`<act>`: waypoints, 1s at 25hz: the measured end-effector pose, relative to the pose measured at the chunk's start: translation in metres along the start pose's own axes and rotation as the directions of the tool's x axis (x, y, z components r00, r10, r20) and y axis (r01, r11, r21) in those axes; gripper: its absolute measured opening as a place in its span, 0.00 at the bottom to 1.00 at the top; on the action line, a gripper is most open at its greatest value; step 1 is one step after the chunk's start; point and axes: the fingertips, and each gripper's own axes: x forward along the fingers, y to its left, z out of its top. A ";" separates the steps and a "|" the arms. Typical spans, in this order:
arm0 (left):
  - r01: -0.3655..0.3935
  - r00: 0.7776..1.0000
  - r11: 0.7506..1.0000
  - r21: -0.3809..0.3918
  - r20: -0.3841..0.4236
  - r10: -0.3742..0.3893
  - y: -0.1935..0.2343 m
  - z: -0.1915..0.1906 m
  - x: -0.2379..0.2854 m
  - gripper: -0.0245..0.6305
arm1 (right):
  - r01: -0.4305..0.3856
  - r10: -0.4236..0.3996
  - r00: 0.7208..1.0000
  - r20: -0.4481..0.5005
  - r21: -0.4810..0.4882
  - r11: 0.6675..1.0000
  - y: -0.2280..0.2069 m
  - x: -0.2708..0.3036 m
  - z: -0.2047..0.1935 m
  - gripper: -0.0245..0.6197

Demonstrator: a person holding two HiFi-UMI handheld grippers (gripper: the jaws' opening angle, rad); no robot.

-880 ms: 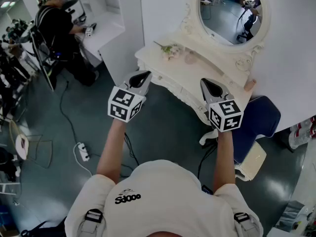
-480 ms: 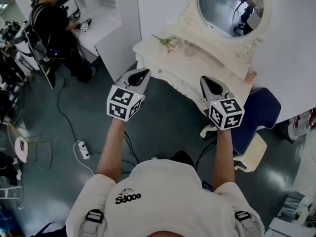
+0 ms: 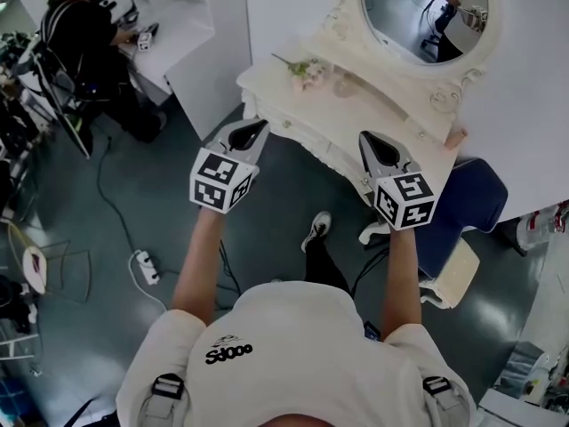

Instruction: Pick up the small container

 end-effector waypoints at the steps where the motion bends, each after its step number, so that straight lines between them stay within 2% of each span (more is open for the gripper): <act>1: -0.002 1.000 1.000 0.003 -0.005 0.002 0.004 -0.001 0.008 0.07 | -0.014 0.013 1.000 0.014 0.017 1.000 -0.006 0.007 0.002 0.04; 4: -0.009 1.000 1.000 0.016 -0.015 0.009 0.019 -0.001 0.041 0.07 | -0.036 0.034 0.998 0.054 0.046 0.998 -0.034 0.035 0.006 0.04; 11: -0.042 0.998 0.999 0.003 -0.041 0.042 0.063 0.019 0.120 0.07 | -0.049 0.045 0.997 0.061 0.066 0.997 -0.119 0.107 0.017 0.04; 17: -0.057 0.997 0.998 -0.021 -0.045 0.056 0.094 0.035 0.190 0.07 | -0.152 0.147 0.986 0.085 0.056 0.987 -0.160 0.164 0.038 0.04; 21: -0.063 0.997 0.997 -0.033 -0.046 0.061 0.109 0.042 0.232 0.07 | -0.182 0.179 0.981 0.071 0.038 0.982 -0.189 0.195 0.039 0.04; 25: -0.066 0.996 0.997 -0.045 -0.060 0.063 0.123 0.039 0.263 0.07 | -0.171 0.170 0.985 0.029 0.036 0.985 -0.214 0.224 0.024 0.04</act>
